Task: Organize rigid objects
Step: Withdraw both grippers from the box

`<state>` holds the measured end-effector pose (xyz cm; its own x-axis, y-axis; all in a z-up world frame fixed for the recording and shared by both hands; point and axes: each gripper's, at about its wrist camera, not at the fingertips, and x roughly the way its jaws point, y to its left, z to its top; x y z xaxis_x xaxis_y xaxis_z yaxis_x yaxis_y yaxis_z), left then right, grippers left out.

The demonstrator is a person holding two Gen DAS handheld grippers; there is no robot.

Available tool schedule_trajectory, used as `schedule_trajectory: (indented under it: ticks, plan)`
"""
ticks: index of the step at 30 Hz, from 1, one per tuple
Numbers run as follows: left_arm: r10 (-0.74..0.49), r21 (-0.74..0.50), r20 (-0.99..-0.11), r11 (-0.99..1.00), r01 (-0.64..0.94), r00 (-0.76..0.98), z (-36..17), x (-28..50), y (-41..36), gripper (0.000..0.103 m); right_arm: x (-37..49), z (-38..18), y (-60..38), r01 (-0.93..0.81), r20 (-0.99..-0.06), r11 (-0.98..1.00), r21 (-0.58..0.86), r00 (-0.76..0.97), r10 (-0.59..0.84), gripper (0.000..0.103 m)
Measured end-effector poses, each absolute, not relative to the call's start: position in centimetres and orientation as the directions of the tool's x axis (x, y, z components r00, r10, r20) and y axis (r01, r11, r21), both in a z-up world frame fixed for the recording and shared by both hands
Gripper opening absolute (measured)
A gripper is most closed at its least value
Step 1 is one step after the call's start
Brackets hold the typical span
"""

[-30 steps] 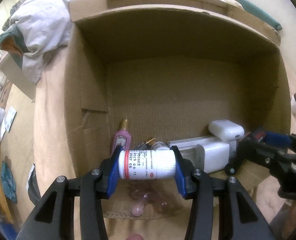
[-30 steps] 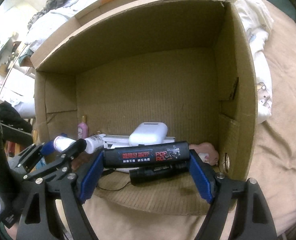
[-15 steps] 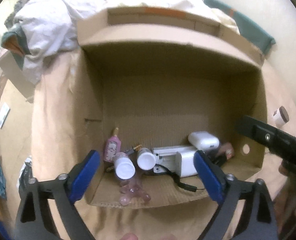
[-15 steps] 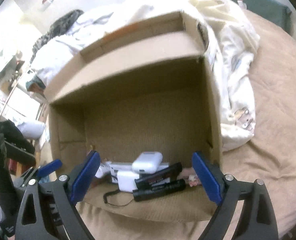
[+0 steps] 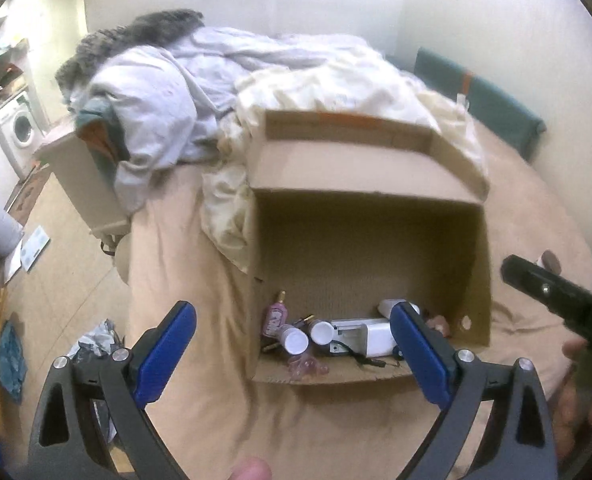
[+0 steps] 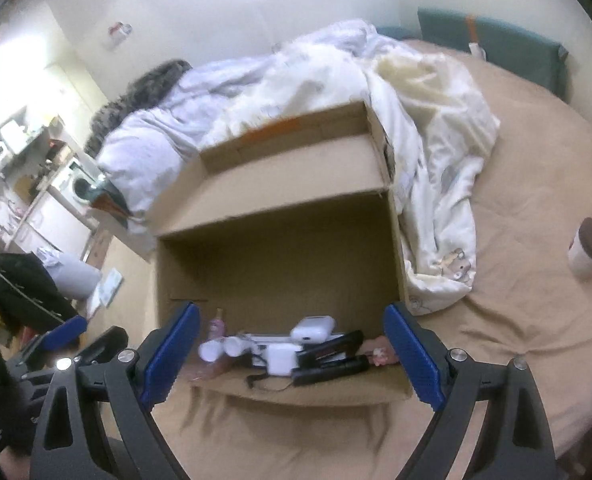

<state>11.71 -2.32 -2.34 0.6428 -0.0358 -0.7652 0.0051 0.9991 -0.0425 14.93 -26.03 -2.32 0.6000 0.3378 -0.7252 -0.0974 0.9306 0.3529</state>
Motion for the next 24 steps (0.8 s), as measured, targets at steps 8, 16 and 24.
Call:
schedule_trajectory:
  ticks: [8,16,24]
  plan:
    - [-0.039,-0.061,-0.737,0.998,-0.008,0.675,0.0,6.7,-0.1,0.097,9.1,0.4,-24.9,-0.155,-0.68,0.941,0.301,0.657,0.326,0.103]
    - [-0.042,-0.066,-0.727,0.998,-0.009,0.686,-2.7,4.0,0.2,0.097,6.3,-2.1,-24.5,-0.155,-0.661,0.945,0.287,0.683,0.313,0.103]
    - [-0.04,-0.077,-0.755,0.997,-0.027,0.654,-5.3,5.7,0.5,0.097,7.2,-5.7,-24.5,-0.104,-0.707,0.951,0.291,0.646,0.287,0.103]
